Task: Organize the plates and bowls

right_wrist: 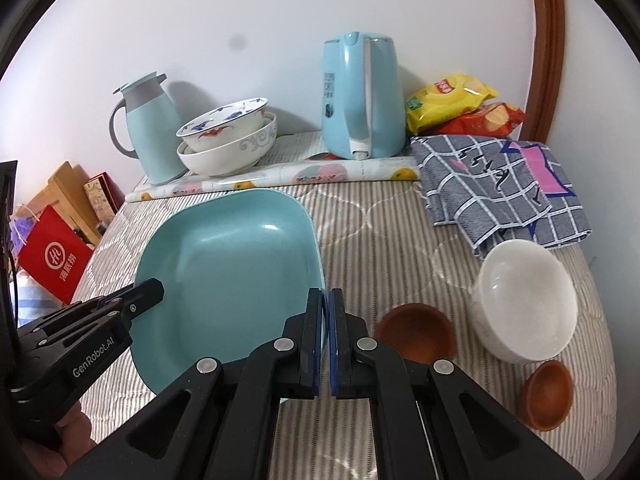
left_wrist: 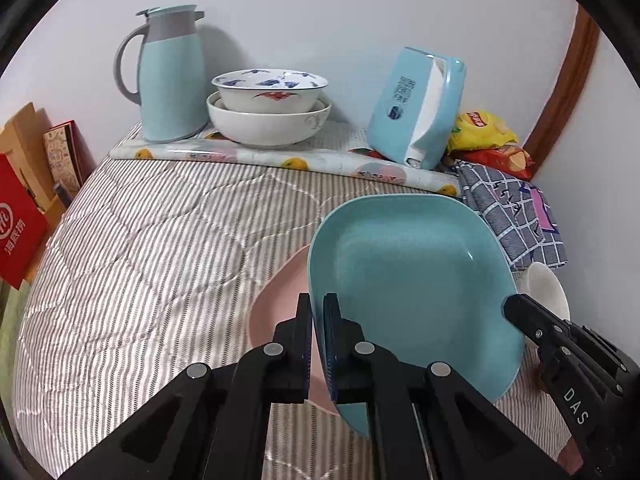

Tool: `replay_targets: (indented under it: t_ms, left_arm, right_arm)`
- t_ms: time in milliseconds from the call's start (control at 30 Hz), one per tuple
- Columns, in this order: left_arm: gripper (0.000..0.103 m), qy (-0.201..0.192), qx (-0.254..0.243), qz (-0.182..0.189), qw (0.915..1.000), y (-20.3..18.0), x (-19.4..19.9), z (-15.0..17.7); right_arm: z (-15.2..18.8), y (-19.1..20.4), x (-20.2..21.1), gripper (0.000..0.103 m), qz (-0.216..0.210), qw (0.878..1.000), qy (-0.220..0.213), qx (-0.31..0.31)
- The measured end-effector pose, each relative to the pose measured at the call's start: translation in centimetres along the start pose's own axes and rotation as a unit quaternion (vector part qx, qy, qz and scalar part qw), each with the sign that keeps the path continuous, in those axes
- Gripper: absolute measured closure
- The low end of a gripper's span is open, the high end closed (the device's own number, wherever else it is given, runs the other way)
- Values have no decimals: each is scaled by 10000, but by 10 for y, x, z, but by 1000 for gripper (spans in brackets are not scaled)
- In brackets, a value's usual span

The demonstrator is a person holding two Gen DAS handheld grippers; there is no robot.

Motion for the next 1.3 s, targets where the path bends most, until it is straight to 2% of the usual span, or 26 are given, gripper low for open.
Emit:
replay_targets:
  t_ms: [233, 633, 1300]
  left_arm:
    - [97, 90, 71, -58, 9999, 15, -9, 3]
    - [97, 384, 101, -45, 9992, 27, -43, 15]
    - [96, 320, 173, 86, 9993, 33, -69, -2]
  right_arm:
    - [7, 13, -13, 100, -72, 9999, 109, 8]
    - [28, 14, -46, 101, -22, 9989, 458, -90]
    - [45, 23, -49, 100, -248, 9970, 734, -48]
Point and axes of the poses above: each gripper's, at about its wrist camera, not at the fingertips, and x roughly against the way its jaws point, y to its left, z to its underside, the point moved 9 cm from there along -x, roughly the way its jaws point, and after that the axes turned 6 degrees about -y, right-handed, at the moved point
